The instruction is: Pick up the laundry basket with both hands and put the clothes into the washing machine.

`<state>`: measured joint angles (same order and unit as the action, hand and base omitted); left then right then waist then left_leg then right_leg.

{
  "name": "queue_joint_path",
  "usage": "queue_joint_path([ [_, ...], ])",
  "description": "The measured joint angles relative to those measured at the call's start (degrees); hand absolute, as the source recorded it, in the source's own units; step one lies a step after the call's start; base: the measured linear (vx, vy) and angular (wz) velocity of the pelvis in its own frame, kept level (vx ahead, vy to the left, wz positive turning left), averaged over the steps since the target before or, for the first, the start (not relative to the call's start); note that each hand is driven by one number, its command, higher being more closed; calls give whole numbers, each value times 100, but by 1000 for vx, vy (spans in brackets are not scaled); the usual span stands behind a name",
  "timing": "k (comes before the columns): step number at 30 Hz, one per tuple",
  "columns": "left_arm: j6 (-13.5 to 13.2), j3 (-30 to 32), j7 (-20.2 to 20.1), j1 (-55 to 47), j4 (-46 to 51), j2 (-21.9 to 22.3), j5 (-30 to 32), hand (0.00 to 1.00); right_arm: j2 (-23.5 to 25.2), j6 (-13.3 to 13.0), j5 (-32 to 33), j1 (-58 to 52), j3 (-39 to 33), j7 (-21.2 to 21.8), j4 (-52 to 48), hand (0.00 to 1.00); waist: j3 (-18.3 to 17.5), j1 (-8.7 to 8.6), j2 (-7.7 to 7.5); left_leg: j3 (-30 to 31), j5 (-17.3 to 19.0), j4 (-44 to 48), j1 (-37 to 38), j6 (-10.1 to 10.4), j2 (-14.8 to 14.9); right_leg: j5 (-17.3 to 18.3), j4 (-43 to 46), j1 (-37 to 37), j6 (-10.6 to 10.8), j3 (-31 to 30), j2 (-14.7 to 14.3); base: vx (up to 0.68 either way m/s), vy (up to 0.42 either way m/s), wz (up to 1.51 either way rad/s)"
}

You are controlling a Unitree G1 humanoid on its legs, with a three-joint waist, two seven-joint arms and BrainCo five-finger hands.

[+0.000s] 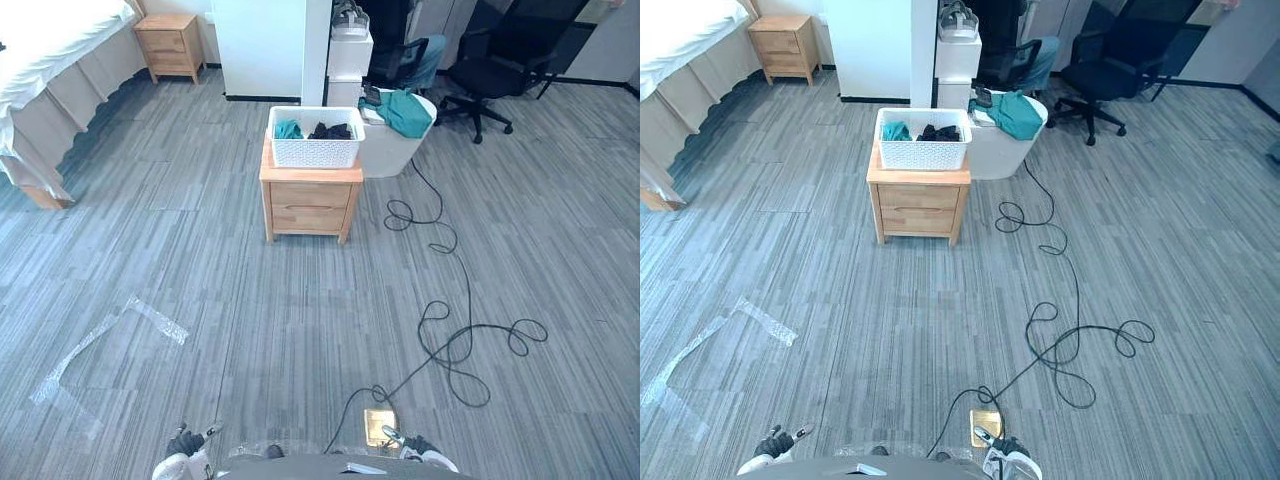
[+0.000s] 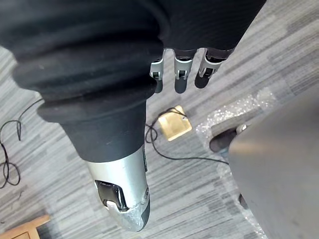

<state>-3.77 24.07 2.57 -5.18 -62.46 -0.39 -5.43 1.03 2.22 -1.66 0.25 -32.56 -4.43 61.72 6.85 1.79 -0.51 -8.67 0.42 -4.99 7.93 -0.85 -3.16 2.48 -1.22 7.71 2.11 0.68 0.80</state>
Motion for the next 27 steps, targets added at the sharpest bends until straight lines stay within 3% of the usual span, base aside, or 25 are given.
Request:
queue_joint_path([
  [4,10,-2,50,25,5,-8,-3,0,-28,-2,89,23,57,-5,-22,0,75,70,-3,-98,130,3,-98,-71,0,206,445,-301,208,43,50,-12,-18,3],
  [5,11,-6,55,60,23,-17,-1,0,-28,-7,218,-9,48,-14,-88,0,140,49,-54,-335,259,5,-100,-114,71,402,1009,-548,372,213,117,20,-19,40],
  [6,41,-1,77,134,14,-3,-1,0,-28,-14,309,-14,51,-58,-268,0,193,56,64,-437,262,12,-92,-108,146,532,2168,-1100,404,386,160,19,0,41],
  [7,42,-5,76,158,20,15,0,0,-28,-37,369,-28,60,-87,-342,0,224,63,61,-438,261,31,-81,-109,169,539,2872,-1443,391,447,211,34,9,43],
  [9,50,68,79,197,68,-97,0,0,66,-99,587,-51,76,-111,-583,0,389,64,-76,-340,470,505,-85,-66,208,482,5108,-2492,223,599,540,164,-1,40],
  [11,120,90,82,166,65,-123,-1,0,84,-92,606,-39,91,-117,-681,0,396,71,-96,-281,727,846,-13,4,376,580,5467,-2778,295,739,668,272,-17,18],
  [13,135,83,82,180,66,-123,-2,0,83,-91,610,1,68,-132,-683,0,393,46,-92,-271,865,838,151,76,487,606,4964,-2943,291,1085,887,306,-28,0],
  [15,139,68,82,235,51,-93,-6,0,81,-76,630,94,-83,-171,-665,0,407,-4,-56,-326,1010,749,401,251,627,508,3751,-2988,247,1428,956,423,-148,-13],
  [16,137,63,78,247,49,-70,-7,0,105,-74,634,106,-213,-197,-654,0,404,-33,-47,-393,1110,693,566,376,703,304,2970,-2962,244,1458,882,420,-211,-12],
  [18,140,109,74,227,38,-13,-1,0,151,-73,669,106,-388,-197,-641,0,393,-125,-42,-390,1351,690,779,538,831,24,2504,-2906,199,1254,757,477,-318,11],
  [20,140,311,71,153,66,148,-5,0,157,-71,721,20,-494,-197,-652,0,242,-261,34,-314,1734,952,939,790,1079,-82,2472,-2720,-62,1274,580,566,-392,26],
  [21,168,394,67,114,12,286,2,0,106,-73,804,-4,-605,-196,-658,0,99,-252,310,-256,1992,1780,664,861,1495,159,2707,-2691,-128,1437,297,570,-422,5],
  [22,172,470,33,132,84,400,-4,0,91,-77,825,14,-660,-199,-680,0,25,-251,413,-137,1885,3061,141,746,1797,327,2682,-2548,-225,1532,136,551,-415,-2],
  [23,173,517,22,146,114,448,-4,0,89,-81,828,16,-675,-198,-702,0,23,-251,469,-31,1693,3786,-177,594,1931,419,2640,-2432,-274,1578,40,539,-395,-4],
  [24,174,625,-3,160,165,511,-7,0,70,-85,849,1,-695,-205,-750,0,60,-234,592,306,1066,5284,-833,377,2219,525,2534,-2099,-376,1617,-172,538,-332,-12],
  [25,184,747,-31,172,245,558,-29,0,47,-86,867,3,-629,-217,-799,0,126,-178,662,573,735,6687,-1409,414,2368,600,2351,-1697,-444,1600,-380,540,-308,-19],
  [26,188,761,-32,172,289,562,-67,0,39,-88,868,11,-544,-218,-816,0,162,-146,665,629,699,7178,-1641,451,2385,604,2200,-1445,-452,1557,-459,528,-262,-32],
  [27,180,732,-32,182,363,510,-125,0,61,-94,871,9,-374,-227,-821,0,229,-66,550,598,723,7735,-2080,428,2313,604,1876,-1028,-453,1427,-511,407,-182,-31],
])
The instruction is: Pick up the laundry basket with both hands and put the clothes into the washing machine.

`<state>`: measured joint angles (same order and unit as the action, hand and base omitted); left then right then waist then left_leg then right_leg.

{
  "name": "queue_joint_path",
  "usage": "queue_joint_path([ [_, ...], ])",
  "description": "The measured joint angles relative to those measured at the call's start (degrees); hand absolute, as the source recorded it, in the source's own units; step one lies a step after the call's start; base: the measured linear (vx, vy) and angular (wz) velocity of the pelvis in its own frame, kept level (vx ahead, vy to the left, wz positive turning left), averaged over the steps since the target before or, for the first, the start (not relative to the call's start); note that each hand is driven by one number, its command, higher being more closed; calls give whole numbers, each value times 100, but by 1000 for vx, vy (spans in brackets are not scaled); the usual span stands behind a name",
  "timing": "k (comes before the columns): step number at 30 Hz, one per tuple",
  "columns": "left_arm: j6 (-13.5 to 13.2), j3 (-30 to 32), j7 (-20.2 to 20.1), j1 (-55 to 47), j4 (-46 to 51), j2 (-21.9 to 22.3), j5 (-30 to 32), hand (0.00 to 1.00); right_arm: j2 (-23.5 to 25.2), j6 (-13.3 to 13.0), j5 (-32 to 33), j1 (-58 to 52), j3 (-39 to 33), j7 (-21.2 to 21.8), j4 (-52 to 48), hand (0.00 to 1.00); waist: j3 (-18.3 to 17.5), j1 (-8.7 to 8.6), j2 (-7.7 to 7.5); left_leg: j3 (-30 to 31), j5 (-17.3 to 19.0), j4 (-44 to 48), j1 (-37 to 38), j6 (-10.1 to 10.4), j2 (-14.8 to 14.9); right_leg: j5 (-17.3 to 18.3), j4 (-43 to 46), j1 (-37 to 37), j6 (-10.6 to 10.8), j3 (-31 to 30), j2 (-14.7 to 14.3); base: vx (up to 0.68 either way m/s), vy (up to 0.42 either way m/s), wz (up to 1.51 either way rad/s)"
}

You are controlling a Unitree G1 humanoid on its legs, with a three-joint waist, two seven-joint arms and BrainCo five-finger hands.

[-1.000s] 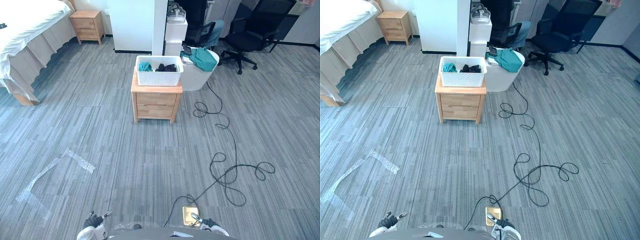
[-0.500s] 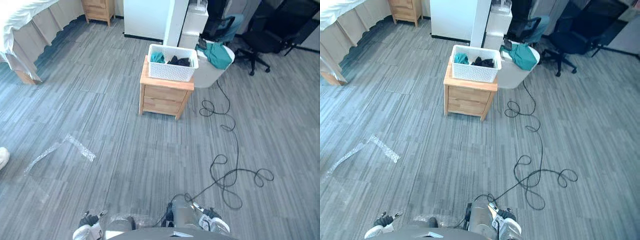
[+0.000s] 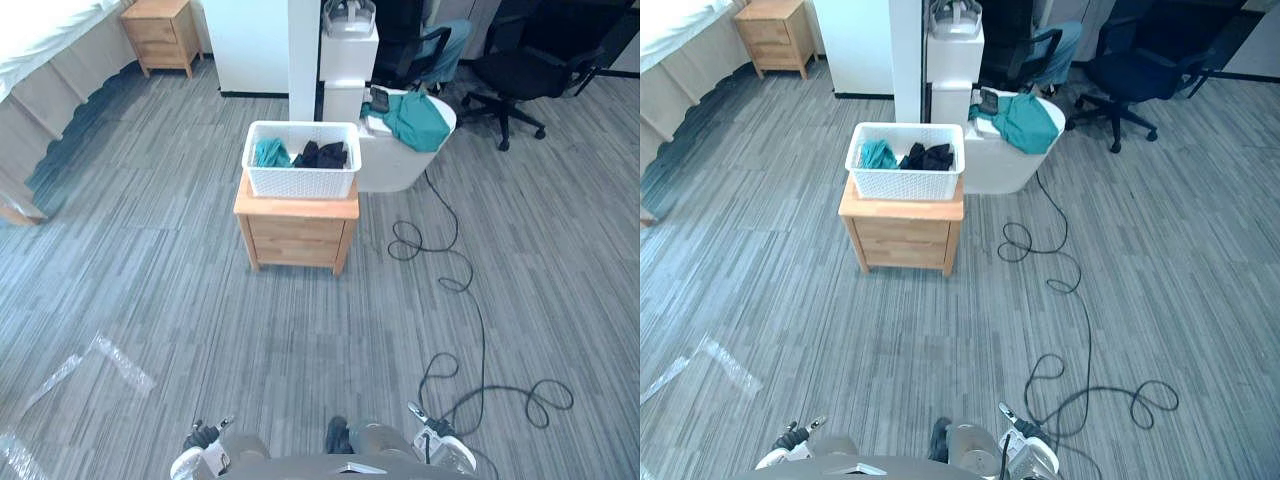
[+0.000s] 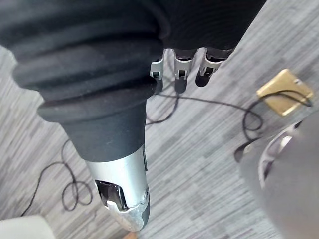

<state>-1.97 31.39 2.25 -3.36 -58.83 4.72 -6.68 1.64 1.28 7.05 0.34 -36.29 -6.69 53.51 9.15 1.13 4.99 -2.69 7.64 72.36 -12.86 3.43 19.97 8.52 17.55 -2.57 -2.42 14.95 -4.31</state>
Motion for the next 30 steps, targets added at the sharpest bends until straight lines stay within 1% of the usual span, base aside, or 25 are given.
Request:
queue_joint_path([
  [1,-1,-2,1,22,40,-24,-26,0,14,2,2,15,77,-2,8,0,-3,40,-24,-72,29,54,-186,-18,-70,0,-145,183,0,-63,3,479,-192,-44],
  [2,-35,-20,4,39,112,-43,-73,0,26,16,4,72,284,-7,51,0,30,112,-130,-238,119,-166,-593,-21,-177,0,-506,517,0,-220,4,448,-121,-48],
  [3,-50,-33,8,39,160,-68,-127,0,41,15,5,144,384,-9,72,0,29,151,-128,-399,213,-561,-834,-28,-234,-1,-716,704,1,-343,7,542,-72,-72],
  [5,-78,-21,27,35,195,-31,-280,0,92,23,3,324,610,-10,146,0,31,295,-130,-918,353,-2387,-1110,-54,-329,12,-1187,1201,24,-679,101,525,65,-80],
  [7,-79,4,82,23,196,2,-313,0,133,16,-12,333,679,-3,139,0,11,336,-178,-1234,121,-4083,-964,-19,-521,87,-1399,1489,192,-749,244,509,177,-46],
  [8,-94,20,120,-31,203,9,-324,0,159,18,-18,306,614,-8,146,0,-9,362,-170,-1290,-174,-5269,-779,-52,-704,238,-1503,1773,421,-829,351,508,231,-29],
  [9,-93,38,120,-65,202,2,-324,0,167,17,-23,276,605,-8,146,0,-29,370,-185,-1292,-213,-5416,-743,-105,-747,367,-1502,1891,447,-852,405,633,376,-44],
  [10,-80,178,121,-105,188,-23,-323,0,224,23,-33,191,594,-5,150,0,-100,416,-343,-1314,-547,-5219,-665,-296,-879,661,-1412,2074,402,-970,634,540,331,-39],
  [11,-77,224,129,-145,165,-47,-319,0,231,22,-43,163,592,-5,172,0,-206,415,-360,-1336,-627,-5130,-631,-294,-963,723,-1201,2055,481,-1018,703,667,407,-47],
  [12,-71,281,131,-202,123,-86,-323,0,246,20,-72,98,607,-1,206,0,-289,408,-557,-1434,-684,-5137,-480,-402,-1118,760,-316,1733,548,-1135,916,558,337,-32],
  [13,-77,189,129,-191,75,-197,-321,0,324,19,-75,73,621,9,287,0,-337,423,-666,-1536,-547,-5345,-167,-452,-1337,579,1080,1143,685,-1285,1155,537,340,-15],
  [14,-68,97,130,-169,62,-261,-321,0,318,19,-74,73,645,17,358,0,-312,384,-734,-1549,-478,-5426,-16,-476,-1435,282,1891,798,791,-1363,1249,509,305,14],
  [15,-52,-58,133,-118,28,-371,-316,0,275,6,-72,45,670,23,368,0,-237,328,-829,-1527,-355,-5518,278,-465,-1577,-259,3186,221,1014,-1539,1331,477,239,30],
  [16,-37,-123,142,-5,-29,-418,-319,0,275,-8,-72,57,684,21,348,0,-162,306,-809,-1478,-221,-5620,609,-463,-1654,-322,4013,-236,1077,-1586,1331,468,210,27],
  [17,-36,-163,153,11,-52,-422,-318,0,274,-29,-72,59,686,21,339,0,-162,301,-811,-1479,-179,-5724,804,-457,-1670,-296,4222,-413,1066,-1516,1336,437,150,18],
  [18,-37,-286,177,34,-90,-417,-312,0,276,-66,-72,48,694,21,290,0,-168,291,-798,-1487,-179,-5968,1186,-474,-1672,-177,4283,-711,968,-1252,1383,395,89,13],
  [20,-34,-373,223,103,-106,-349,-300,0,300,-107,-71,59,838,22,209,0,-178,248,-776,-1475,-149,-6375,1627,-428,-1657,41,3716,-1101,844,-856,1445,373,41,12],
  [22,-41,-382,245,141,-125,-321,-255,0,294,-105,-65,76,832,13,174,0,-199,170,-726,-1503,-81,-6685,2053,-274,-1592,-42,1586,-1101,787,-302,1355,389,-48,8],
  [23,-45,-375,245,131,-132,-318,-243,0,296,-105,-64,74,826,12,183,0,-201,167,-730,-1519,-35,-6707,2120,-214,-1590,-233,1040,-1059,652,-235,1302,392,-115,5],
  [24,-52,-311,245,100,-136,-307,-204,0,305,-106,-64,72,809,9,203,0,-216,166,-754,-1521,56,-6714,2242,-114,-1619,-937,274,-996,373,-177,1215,324,-120,6],
  [25,-52,-256,245,101,-135,-303,-201,0,309,-106,-66,69,812,9,215,0,-231,165,-785,-1494,116,-6712,2299,-67,-1653,-1416,72,-959,250,-192,1192,533,-236,5],
  [26,-50,-103,253,71,-158,-142,-143,0,211,-107,-71,96,808,5,344,0,-313,223,-643,-1446,287,-6558,2362,142,-1492,-1164,-185,-701,274,-120,1046,451,-227,4],
  [28,-65,-65,250,60,-135,2,-89,0,170,-110,-73,133,798,5,364,0,-317,201,-441,-1417,362,-6322,2272,232,-1298,-1123,-400,-525,265,11,899,371,-226,16],
  [29,-81,-38,248,66,-115,59,-91,0,170,-116,-72,152,794,3,358,0,-313,188,-365,-1296,419,-5907,2084,265,-1159,-1039,-623,-342,268,158,825,277,-213,44],
  [30,-87,1,245,68,-81,73,-95,0,176,-114,-72,153,802,-1,357,0,-315,185,-345,-1146,445,-5458,1857,262,-1048,-979,-745,-212,308,281,791,276,-249,74],
])
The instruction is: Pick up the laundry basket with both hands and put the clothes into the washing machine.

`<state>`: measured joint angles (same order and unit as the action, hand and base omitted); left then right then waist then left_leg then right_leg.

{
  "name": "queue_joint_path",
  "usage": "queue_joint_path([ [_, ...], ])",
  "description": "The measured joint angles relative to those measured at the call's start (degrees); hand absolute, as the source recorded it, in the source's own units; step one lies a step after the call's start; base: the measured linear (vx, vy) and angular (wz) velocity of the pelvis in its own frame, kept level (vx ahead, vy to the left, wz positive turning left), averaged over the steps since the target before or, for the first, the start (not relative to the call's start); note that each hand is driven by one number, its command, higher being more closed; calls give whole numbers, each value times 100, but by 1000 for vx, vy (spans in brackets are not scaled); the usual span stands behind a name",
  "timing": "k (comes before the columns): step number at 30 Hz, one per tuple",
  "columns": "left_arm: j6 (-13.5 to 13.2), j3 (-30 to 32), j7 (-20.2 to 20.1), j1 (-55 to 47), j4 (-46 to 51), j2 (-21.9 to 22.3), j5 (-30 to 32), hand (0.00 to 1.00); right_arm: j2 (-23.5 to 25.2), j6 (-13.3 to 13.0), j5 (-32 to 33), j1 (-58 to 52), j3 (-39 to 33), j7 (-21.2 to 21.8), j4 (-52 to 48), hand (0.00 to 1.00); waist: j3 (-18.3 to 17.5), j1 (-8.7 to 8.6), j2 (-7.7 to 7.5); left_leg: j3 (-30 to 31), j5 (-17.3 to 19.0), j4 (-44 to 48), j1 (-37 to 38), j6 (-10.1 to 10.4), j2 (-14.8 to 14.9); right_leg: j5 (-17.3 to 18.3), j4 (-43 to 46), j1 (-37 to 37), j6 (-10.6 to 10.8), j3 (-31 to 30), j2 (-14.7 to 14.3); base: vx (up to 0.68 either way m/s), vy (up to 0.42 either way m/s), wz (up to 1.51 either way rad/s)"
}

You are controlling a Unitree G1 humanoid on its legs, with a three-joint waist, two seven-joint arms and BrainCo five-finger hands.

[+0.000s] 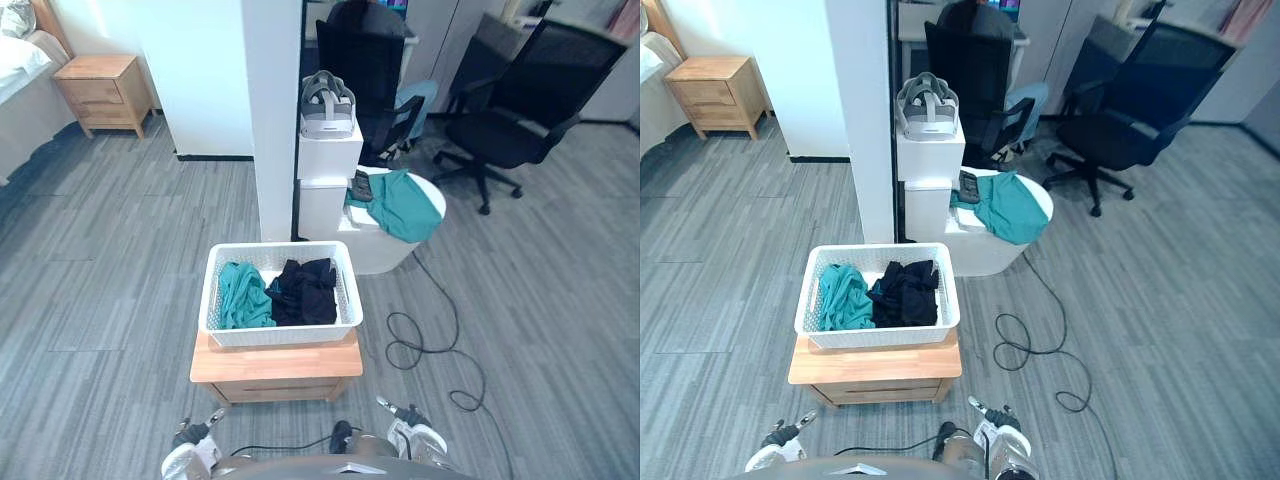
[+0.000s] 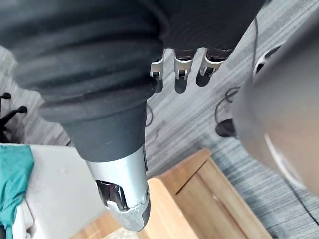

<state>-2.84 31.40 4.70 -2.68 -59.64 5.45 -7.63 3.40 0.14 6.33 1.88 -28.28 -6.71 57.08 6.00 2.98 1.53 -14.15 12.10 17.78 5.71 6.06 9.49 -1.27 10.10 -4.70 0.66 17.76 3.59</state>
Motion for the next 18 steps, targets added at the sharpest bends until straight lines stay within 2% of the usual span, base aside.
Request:
queue_joint_path([
  [1,-6,34,1,14,34,-2,-9,0,-2,0,6,-5,8,-1,-3,0,18,-2,29,237,35,918,-405,-17,161,147,-105,168,60,199,-41,166,-178,84],
  [2,-5,129,7,9,38,25,-69,0,-12,-8,39,-10,10,-8,-6,0,73,3,90,500,-40,1918,-838,-123,343,253,-136,372,38,341,-144,190,-182,72],
  [3,-4,155,11,25,35,27,-118,0,-13,-16,53,-13,14,-8,-5,0,96,22,128,643,-165,2395,-1044,-236,419,303,-139,481,7,376,-204,162,-124,36],
  [4,1,233,17,-29,34,21,-307,0,-10,-33,83,-21,91,-11,-5,0,126,76,83,889,-561,3161,-1415,-250,503,364,-146,639,-15,422,-242,135,-78,6],
  [5,-13,225,40,-37,41,10,-398,0,-6,-41,118,-29,133,-15,-3,0,126,106,77,941,-545,3411,-1540,-239,550,388,-172,701,-6,422,-240,166,-30,-5],
  [6,-18,199,90,-32,45,8,-538,0,15,-44,125,0,134,-27,-3,0,115,151,79,897,-350,3508,-1706,-214,614,394,-236,772,5,406,-208,190,16,-13],
  [8,-47,95,170,-55,79,24,-724,0,45,-46,246,39,111,-115,-13,0,114,154,69,612,-78,2689,-1672,-220,797,328,-385,858,107,313,-136,159,72,-14],
  [9,-87,69,265,-79,124,40,-858,0,49,-48,338,29,109,-197,-62,0,106,129,76,556,-26,1740,-1513,-182,856,290,-434,873,168,301,-76,147,191,-12],
  [10,-106,2,334,-106,139,59,-1030,0,54,-48,448,-26,113,-244,-173,0,93,128,95,563,-177,763,-1281,-97,849,291,-428,836,264,251,-7,163,254,-11],
  [11,-113,-9,377,-112,120,62,-1130,0,60,-64,511,-80,112,-260,-255,0,78,145,120,529,-412,439,-1190,-63,858,310,-401,811,337,210,19,113,287,-24],
  [12,-153,-35,457,-127,111,63,-1326,0,79,-114,571,-151,111,-276,-380,0,75,145,159,388,-399,54,-925,337,852,351,-348,809,497,124,70,109,299,-26],
  [13,-173,-38,510,-140,261,-11,-1429,0,75,-113,616,-201,178,-319,-476,0,44,146,17,218,-388,-145,-824,262,646,322,-352,779,536,18,271,105,289,-26],
  [14,-189,-6,510,-154,340,-65,-1471,0,74,-113,703,-219,183,-350,-523,0,24,152,-33,137,-384,-201,-822,235,547,299,-355,739,555,-2,358,98,251,-24],
  [16,-130,19,326,-180,516,-354,-1491,0,76,-120,966,-393,206,-396,-1212,0,-79,145,-247,-142,-402,-372,-756,179,295,117,-487,643,650,-209,574,102,193,-36],
  [18,-151,73,324,-291,742,-516,-1547,0,67,-127,966,-580,237,-402,-1856,0,-104,130,-287,-383,-424,-598,-546,146,201,38,-604,646,685,-424,623,55,94,-49],
])
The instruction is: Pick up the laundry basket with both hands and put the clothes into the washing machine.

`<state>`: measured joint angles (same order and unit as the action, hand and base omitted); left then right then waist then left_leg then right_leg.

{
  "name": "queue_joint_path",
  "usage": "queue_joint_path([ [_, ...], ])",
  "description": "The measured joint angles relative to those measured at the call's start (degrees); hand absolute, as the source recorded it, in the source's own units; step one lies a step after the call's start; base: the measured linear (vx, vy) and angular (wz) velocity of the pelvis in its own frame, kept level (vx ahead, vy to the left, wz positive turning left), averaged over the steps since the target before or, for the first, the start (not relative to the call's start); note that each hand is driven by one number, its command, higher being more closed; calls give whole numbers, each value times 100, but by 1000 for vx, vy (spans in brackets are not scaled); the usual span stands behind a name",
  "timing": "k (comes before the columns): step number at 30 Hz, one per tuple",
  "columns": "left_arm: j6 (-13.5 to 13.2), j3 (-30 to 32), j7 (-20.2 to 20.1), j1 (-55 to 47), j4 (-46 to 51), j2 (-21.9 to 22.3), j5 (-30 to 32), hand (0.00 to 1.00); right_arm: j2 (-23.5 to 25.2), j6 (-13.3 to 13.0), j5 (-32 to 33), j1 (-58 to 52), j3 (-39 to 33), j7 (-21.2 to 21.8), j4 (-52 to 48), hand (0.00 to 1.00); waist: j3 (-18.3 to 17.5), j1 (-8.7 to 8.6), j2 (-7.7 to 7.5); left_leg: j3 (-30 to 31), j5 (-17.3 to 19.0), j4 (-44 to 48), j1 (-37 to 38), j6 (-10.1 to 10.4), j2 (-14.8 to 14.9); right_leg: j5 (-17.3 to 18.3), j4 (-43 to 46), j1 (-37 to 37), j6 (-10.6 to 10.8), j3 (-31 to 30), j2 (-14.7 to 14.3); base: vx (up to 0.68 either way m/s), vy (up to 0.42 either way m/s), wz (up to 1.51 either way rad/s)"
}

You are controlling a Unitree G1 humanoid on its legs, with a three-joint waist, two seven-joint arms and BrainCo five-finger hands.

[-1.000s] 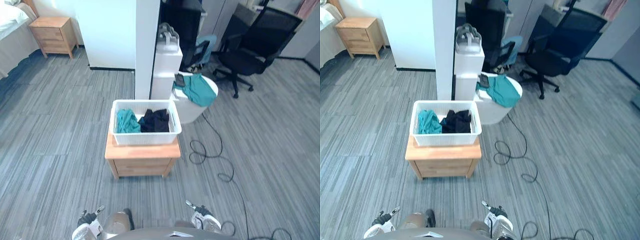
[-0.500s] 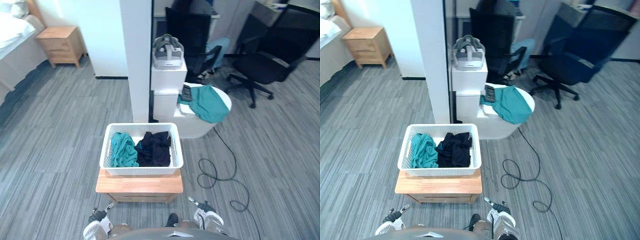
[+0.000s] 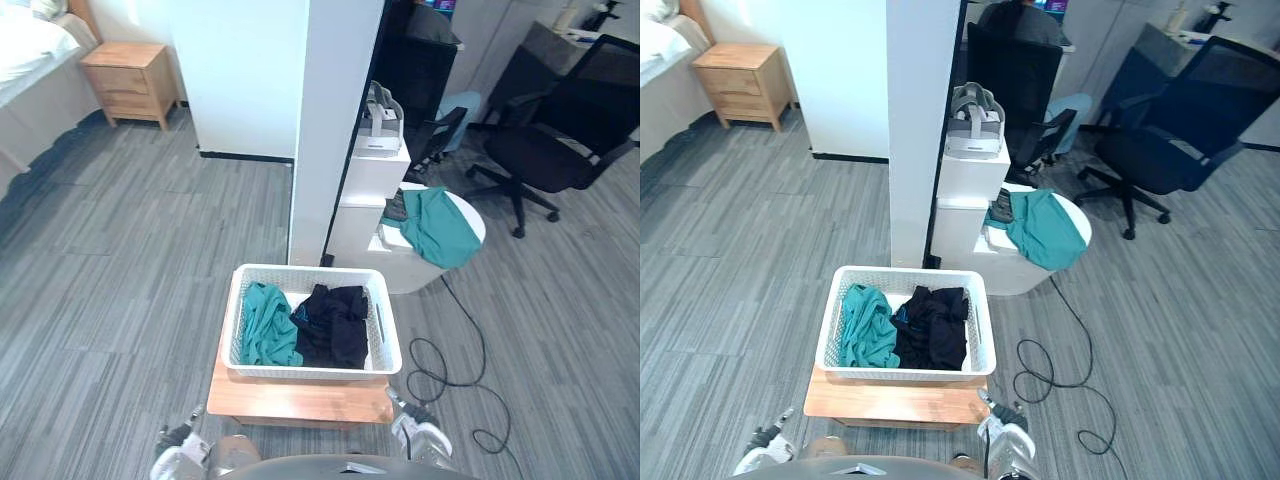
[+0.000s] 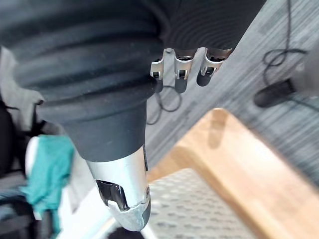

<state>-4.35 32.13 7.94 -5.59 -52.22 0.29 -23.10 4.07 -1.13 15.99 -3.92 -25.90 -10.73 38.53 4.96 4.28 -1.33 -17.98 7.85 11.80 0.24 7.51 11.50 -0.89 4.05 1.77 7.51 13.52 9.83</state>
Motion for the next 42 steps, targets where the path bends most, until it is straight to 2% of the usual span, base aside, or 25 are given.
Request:
queue_joint_path([
  [4,-84,29,-64,-404,1010,-149,-133,0,-14,-18,-52,-267,1,-5,-1059,0,-43,-99,20,-261,-91,-369,170,-4,-67,-37,-110,-96,43,-201,-17,22,13,-33],
  [5,-87,25,-95,-536,1272,-140,-158,0,-28,-18,-65,-403,-2,-7,-1416,0,-41,-153,88,-286,-118,-454,191,27,-75,-47,-136,-162,49,-260,-48,74,-29,-25],
  [8,-81,49,-123,-779,1718,-75,-163,0,-34,6,-76,-626,-52,-9,-2006,0,-46,-218,151,-388,-160,-545,219,50,-42,-78,-207,-192,47,-361,-127,71,-36,-18],
  [12,-91,175,-123,-1037,2498,-7,-223,0,-43,-43,-297,-694,-432,-66,-3039,0,-17,-263,108,-400,-170,-703,264,68,-51,-86,-295,-181,36,-383,-163,58,-28,-6],
  [15,-111,422,-109,-1038,2697,-38,-269,0,-59,-105,-297,-583,-561,-84,-3326,0,42,-295,32,-386,-165,-720,237,61,-88,-86,-322,-194,35,-386,-141,31,1,3],
  [18,-112,461,-81,-1025,2643,-186,-328,0,-155,-122,-297,-307,-595,-121,-3299,0,59,-342,26,-326,-171,-723,162,41,-151,-88,-359,-278,36,-382,-104,32,12,7],
  [20,-116,457,-71,-893,2453,-352,-381,0,-345,-123,-297,-56,-519,-120,-3284,0,131,-355,74,-241,-183,-694,57,23,-176,-103,-358,-352,34,-379,-87,16,4,5],
  [23,-125,364,-71,-564,1922,-756,-370,0,-842,-134,-297,495,-135,-94,-2948,0,324,-405,151,-165,-221,-691,-33,-25,-184,-143,-373,-403,30,-374,-89,-29,-12,6],
  [27,-105,-129,-103,-2,1332,-1345,-244,0,-1506,-142,-293,1204,466,12,-2112,0,525,-379,216,-84,-277,-689,-189,-49,-188,-167,-320,-568,-3,-344,-91,-39,-16,4],
  [33,-45,-805,-260,826,1044,-1986,-30,0,-2162,-86,-282,2132,1022,60,-1017,0,936,-378,316,-71,-367,-671,-428,-82,-196,-268,-290,-808,-97,-351,-85,-55,-12,-1],
  [39,-45,-1477,-336,1536,1128,-2239,-36,0,-2609,31,-229,2972,1306,83,-516,0,1344,-423,378,-70,-364,-491,-632,-85,-187,-392,-266,-1027,-102,-535,-86,-43,-7,-10],
  [42,-49,-1685,-335,1674,1297,-2239,-140,0,-2690,41,-233,3118,1403,92,-479,0,1359,-445,381,-74,-363,-486,-734,-86,-189,-424,-256,-1173,-102,-628,-88,-31,0,-9],
])
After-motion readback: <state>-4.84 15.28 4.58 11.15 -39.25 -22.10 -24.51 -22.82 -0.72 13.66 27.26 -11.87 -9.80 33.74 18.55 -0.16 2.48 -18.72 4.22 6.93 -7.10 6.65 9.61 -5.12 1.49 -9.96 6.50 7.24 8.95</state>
